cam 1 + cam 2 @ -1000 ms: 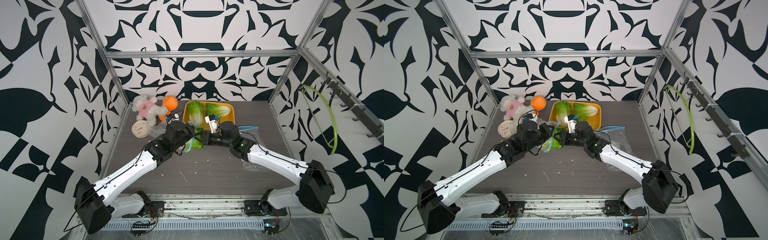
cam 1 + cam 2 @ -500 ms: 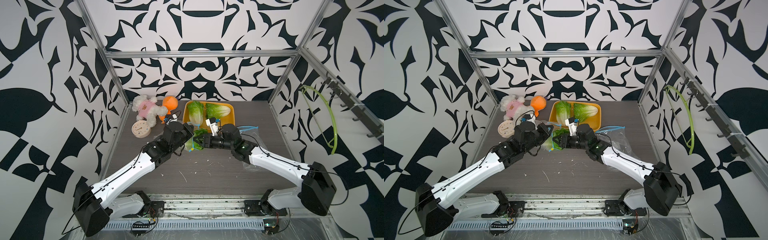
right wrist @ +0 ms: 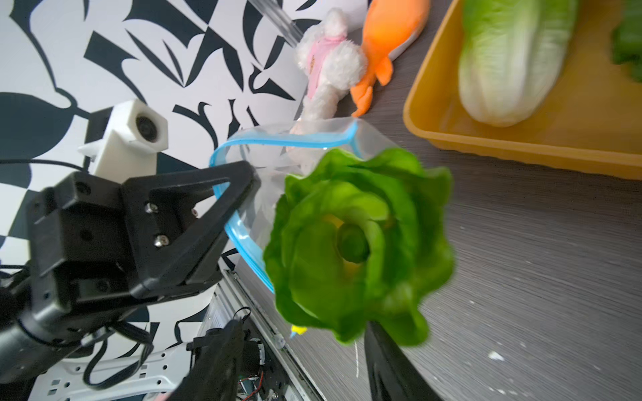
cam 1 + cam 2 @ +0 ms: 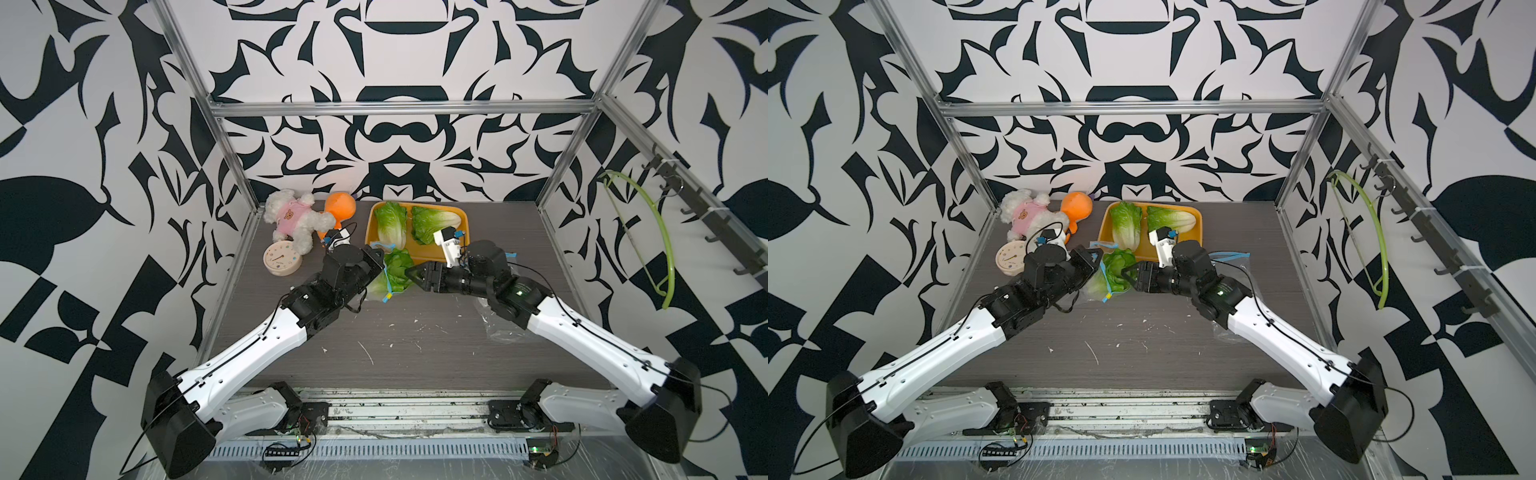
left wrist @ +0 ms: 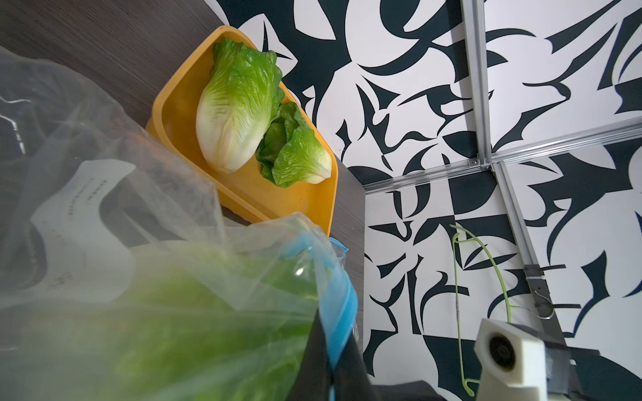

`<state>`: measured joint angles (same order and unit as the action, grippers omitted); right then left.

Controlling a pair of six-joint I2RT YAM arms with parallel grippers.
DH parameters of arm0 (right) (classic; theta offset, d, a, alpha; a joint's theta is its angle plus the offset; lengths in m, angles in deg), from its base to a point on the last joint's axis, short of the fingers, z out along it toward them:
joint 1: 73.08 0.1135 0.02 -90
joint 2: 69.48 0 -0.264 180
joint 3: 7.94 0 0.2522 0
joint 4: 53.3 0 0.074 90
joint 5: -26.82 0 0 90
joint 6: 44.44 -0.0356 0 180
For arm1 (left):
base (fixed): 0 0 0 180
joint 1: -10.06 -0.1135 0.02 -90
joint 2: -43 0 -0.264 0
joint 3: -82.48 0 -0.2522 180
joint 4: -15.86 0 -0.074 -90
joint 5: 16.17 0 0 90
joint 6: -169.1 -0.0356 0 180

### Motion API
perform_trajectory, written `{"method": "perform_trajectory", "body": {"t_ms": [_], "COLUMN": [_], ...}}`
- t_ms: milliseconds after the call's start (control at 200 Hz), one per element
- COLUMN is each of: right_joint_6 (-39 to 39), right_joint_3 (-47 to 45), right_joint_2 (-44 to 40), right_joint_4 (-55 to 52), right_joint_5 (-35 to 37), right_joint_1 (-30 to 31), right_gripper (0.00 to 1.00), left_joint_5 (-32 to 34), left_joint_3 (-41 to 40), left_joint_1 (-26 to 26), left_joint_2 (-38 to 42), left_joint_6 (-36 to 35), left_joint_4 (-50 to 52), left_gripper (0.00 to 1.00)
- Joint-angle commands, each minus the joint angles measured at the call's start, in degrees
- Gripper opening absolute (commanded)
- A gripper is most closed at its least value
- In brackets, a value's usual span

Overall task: Put the chinese cabbages into a zipper bag and zip it
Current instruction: Place the Chinese cabbage in the zipper food storage bag, then adjust the zipper food storage bag at the center of the board.

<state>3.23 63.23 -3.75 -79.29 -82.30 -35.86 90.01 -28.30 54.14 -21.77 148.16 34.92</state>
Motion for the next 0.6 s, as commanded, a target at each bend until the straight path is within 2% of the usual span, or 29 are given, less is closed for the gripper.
{"method": "perform_trajectory", "body": {"t_ms": [0,130,305,405,595], "right_joint_6": [1.2,-2.9,-9.9,-13.3,-15.0], "right_joint_3": [0.5,-4.3,-7.2,-8.0,-7.5], "right_joint_2": [-2.8,-2.5,5.4,8.5,12.0], "right_joint_4": [-9.6,-6.4,5.3,10.9,13.7], "right_joint_5": [4.9,0.9,-7.6,-9.6,-11.1], "right_joint_1": [-3.1,-6.0,-6.2,-5.8,-4.8], "right_gripper": [0.55,0.48,0.41,0.38,0.35], "left_joint_5": [1.5,1.5,0.9,0.7,0.6], "left_joint_3": [-1.3,-1.6,-1.5,-1.5,-1.6], "left_joint_1": [-0.3,-0.3,-0.3,-0.3,-0.3], "left_joint_2": [1.5,1.6,1.2,1.0,1.0], "left_joint_6": [0.3,0.7,1.2,1.3,1.6], "left_joint_4": [-2.0,-2.0,-2.6,-2.6,-2.7], "left_gripper": [0.0,0.0,0.0,0.0,0.0]}}
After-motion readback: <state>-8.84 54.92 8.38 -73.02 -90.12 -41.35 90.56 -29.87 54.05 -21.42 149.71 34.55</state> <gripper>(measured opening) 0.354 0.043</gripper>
